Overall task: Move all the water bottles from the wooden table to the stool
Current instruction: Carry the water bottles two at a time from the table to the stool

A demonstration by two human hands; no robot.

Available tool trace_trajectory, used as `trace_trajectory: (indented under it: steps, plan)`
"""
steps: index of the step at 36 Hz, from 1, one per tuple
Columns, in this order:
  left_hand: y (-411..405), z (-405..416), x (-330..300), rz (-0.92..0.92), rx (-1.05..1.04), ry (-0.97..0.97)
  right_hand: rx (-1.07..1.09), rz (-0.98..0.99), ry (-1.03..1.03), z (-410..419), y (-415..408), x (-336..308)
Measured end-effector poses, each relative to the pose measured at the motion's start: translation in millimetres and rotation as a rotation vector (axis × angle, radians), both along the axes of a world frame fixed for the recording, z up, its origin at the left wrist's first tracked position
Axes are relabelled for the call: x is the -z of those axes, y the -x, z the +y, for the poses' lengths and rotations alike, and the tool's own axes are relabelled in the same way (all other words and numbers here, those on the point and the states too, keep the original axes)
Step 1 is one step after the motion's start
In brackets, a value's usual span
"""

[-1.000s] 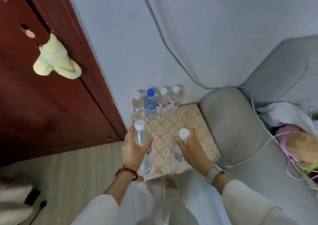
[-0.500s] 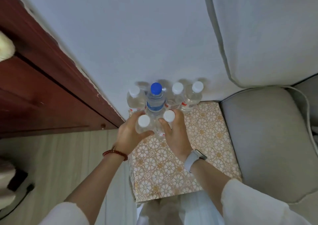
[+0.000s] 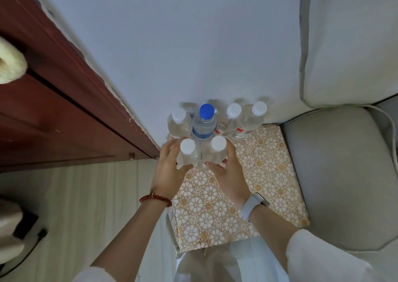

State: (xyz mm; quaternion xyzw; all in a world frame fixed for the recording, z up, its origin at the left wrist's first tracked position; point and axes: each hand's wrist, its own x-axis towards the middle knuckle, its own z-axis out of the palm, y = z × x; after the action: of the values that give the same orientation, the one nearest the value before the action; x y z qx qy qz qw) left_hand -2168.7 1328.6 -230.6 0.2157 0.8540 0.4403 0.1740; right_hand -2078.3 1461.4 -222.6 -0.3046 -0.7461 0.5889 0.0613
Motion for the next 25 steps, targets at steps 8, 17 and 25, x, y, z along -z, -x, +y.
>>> trace_trajectory:
  steps: [8,17,25]
  plan:
    - [13.5,-5.8,6.3,0.041,-0.03,-0.017,0.131,0.036,0.008,-12.3,21.9,6.1]
    - [17.2,-3.6,9.0,0.048,0.007,-0.005,0.125,-0.002,-0.01,-10.8,22.9,3.7]
    - [11.3,-2.7,4.5,0.048,0.014,0.056,0.051,-0.025,0.052,-12.3,16.4,-3.2]
